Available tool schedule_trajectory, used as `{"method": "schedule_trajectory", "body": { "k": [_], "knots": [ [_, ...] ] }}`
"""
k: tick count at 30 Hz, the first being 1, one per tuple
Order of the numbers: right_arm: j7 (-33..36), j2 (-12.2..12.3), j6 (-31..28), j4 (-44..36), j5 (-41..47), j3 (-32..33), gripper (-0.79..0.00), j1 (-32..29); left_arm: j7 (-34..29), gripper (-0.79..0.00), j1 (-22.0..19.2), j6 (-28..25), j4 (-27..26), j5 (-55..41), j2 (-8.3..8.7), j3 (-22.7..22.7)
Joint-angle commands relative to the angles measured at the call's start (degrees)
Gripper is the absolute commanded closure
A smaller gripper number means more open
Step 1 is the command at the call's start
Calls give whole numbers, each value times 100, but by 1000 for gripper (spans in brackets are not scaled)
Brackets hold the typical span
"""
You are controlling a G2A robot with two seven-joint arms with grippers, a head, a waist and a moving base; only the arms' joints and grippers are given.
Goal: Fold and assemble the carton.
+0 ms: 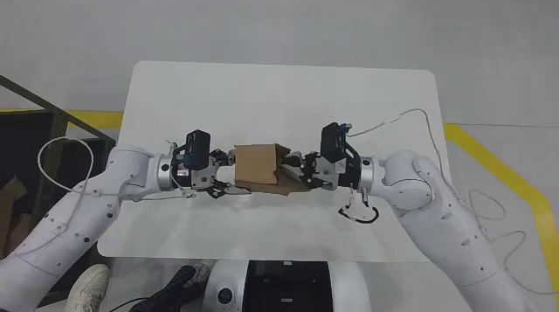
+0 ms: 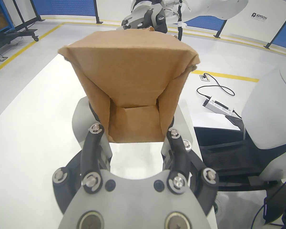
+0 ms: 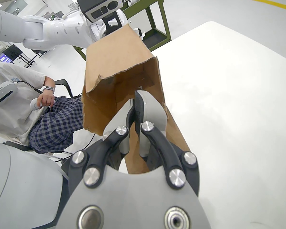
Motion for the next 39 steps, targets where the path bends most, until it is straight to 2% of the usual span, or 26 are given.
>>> {"method": "schedule_trajectory", "body": {
  "k": [1,8,14,39],
  "knots": [
    [49,-14,-56,42,111,-98,0,61,1,-271,-12,0,-17,10,-11,33],
    [39,-97,-195,256,279,-460,0,308,44,-277,-92,0,-72,-11,-45,93],
    [-362,-180,-453,412,118,-650,0,459,51,-274,-123,0,-119,-11,-68,125],
    [-738,-403,-574,689,-195,-1221,0,816,-21,-268,-171,0,-192,-46,-91,261]
  ]
}}
